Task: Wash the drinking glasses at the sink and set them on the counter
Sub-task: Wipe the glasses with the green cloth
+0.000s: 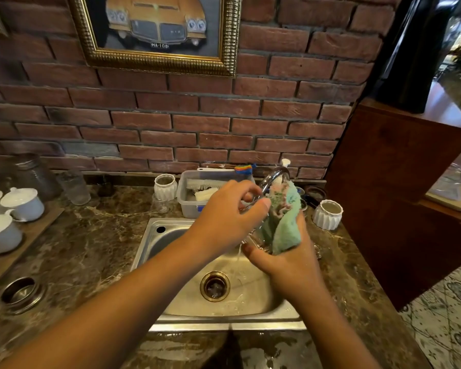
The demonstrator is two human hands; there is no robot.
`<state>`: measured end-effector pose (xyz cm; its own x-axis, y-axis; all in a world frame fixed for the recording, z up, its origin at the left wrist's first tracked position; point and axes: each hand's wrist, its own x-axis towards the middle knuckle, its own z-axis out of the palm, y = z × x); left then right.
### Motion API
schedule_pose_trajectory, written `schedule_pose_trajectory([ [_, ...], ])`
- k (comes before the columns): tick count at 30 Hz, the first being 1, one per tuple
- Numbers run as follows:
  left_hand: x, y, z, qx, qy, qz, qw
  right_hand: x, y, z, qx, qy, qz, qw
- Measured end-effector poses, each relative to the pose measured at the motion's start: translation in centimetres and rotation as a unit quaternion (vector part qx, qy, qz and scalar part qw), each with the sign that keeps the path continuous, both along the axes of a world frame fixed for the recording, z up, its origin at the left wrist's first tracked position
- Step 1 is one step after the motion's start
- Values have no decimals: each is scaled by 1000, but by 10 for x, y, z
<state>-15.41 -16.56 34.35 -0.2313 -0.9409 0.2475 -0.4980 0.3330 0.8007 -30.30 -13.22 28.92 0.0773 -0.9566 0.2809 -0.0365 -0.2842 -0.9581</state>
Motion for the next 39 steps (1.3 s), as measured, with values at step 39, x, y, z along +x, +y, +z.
schedule_pose_trajectory([
  [39, -3, 60, -87, 202, 412, 99, 883, 29, 21, -29, 92, 64, 4, 994],
])
